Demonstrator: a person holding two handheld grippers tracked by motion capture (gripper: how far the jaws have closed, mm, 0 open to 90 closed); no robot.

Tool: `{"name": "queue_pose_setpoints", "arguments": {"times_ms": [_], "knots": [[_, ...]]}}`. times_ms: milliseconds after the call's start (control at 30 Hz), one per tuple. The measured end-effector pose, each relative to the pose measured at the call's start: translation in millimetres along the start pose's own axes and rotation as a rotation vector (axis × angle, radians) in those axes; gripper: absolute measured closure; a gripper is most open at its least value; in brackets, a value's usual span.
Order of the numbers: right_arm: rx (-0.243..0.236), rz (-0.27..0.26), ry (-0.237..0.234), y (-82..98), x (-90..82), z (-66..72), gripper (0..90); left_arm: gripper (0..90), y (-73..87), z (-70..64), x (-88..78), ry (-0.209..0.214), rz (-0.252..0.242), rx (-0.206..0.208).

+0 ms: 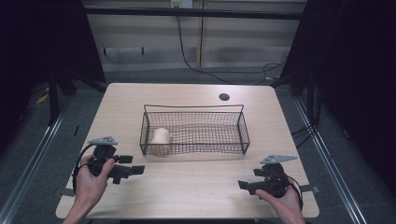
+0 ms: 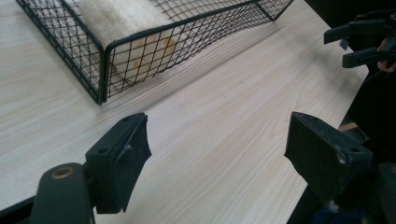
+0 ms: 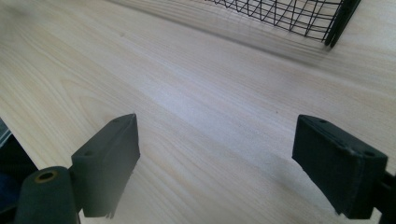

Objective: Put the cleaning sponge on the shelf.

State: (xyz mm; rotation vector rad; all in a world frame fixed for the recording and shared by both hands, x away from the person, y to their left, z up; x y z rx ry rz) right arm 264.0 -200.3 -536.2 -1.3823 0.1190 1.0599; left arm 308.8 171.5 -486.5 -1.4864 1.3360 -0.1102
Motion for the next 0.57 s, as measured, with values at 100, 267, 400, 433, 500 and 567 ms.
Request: {"name": "queue_pose_setpoints", "arguments": {"times_ms": [100, 267, 400, 433, 500, 567], "knots": [[0.001, -0.003, 0.000, -0.3, -0.1, 0.4, 14.2, 20.9, 12.8, 0.6, -1.5, 0.009, -0.001, -0.016], [0.000, -0.003, 0.006, -0.1, 0.4, 0.2, 14.3, 18.3, 28.4, 1.9, -1.4, -0.007, -0.012, -0.036], [-0.003, -0.007, 0.007, -0.1, 1.6, 0.6, 14.9, 18.3, 36.9, 5.0, -4.8, -0.014, -0.035, -0.053], [-0.004, -0.006, 0.007, 0.0, 2.0, 0.6, 14.9, 18.2, 38.0, 5.6, -6.0, -0.012, -0.032, -0.056], [-0.005, -0.009, 0.006, 0.3, 2.3, 1.5, 15.2, 18.0, 38.0, 6.0, -8.5, -0.004, -0.063, -0.077], [-0.010, -0.007, 0.007, 0.9, 2.8, 1.4, 15.9, 17.5, 39.5, 6.1, -8.6, -0.002, -0.060, -0.085]]}}
Point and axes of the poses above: each handheld gripper's, and its own axes: x roughly forward along the jaws, y roughly out of its underside, z roughly to its left, the point moved 10 cm from there along x, roughly forward along the jaws, and after that the axes turned 8 degrees about -z, right-handed, at the moved point
